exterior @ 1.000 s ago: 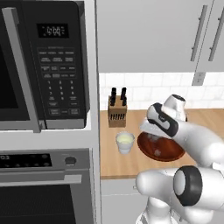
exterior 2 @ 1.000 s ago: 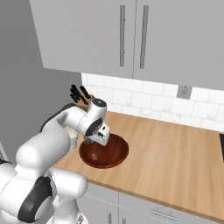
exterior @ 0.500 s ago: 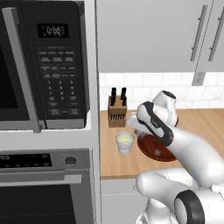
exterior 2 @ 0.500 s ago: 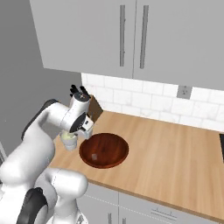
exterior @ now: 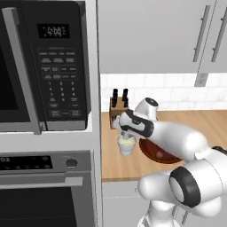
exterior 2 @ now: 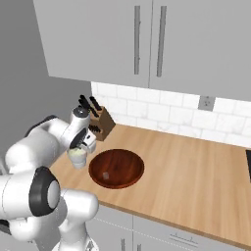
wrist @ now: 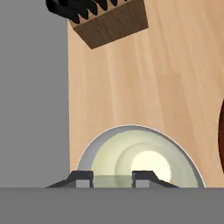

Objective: Grab a lemon wedge from the fridge and one ice cube from the ice bowl, and put them in the glass of lemonade.

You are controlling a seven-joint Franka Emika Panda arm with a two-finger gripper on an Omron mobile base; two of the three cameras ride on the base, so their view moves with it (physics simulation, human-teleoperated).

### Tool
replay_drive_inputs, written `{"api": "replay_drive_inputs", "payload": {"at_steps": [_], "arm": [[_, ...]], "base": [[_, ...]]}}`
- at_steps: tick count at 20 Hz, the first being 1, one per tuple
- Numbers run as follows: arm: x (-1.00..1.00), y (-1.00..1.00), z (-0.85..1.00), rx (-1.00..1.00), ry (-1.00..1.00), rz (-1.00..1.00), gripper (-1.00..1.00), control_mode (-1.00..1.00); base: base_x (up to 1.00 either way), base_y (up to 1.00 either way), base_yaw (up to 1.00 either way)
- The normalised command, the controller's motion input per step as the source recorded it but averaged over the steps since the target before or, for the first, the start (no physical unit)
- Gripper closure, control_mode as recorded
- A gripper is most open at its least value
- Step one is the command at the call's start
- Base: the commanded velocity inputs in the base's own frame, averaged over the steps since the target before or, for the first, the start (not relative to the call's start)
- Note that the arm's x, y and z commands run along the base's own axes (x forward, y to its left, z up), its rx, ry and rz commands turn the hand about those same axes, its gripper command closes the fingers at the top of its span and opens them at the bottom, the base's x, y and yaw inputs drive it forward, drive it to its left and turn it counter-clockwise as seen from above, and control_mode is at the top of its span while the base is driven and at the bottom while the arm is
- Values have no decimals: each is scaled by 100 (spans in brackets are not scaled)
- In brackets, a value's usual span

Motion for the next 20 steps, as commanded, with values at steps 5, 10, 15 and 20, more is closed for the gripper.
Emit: {"api": "replay_drive_inputs", "payload": {"at_steps": [5, 10, 15, 20], "arm": [[25, 5, -15, 0, 0, -2, 100, -100], [0, -13, -19, 0, 0, 0, -100, -100], [-6, 6, 5, 0, 0, -3, -100, -100], [17, 10, 1, 0, -3, -5, -100, -100]], "base": [[0, 0, 0], [0, 0, 0], [0, 0, 0], [0, 0, 0]]}}
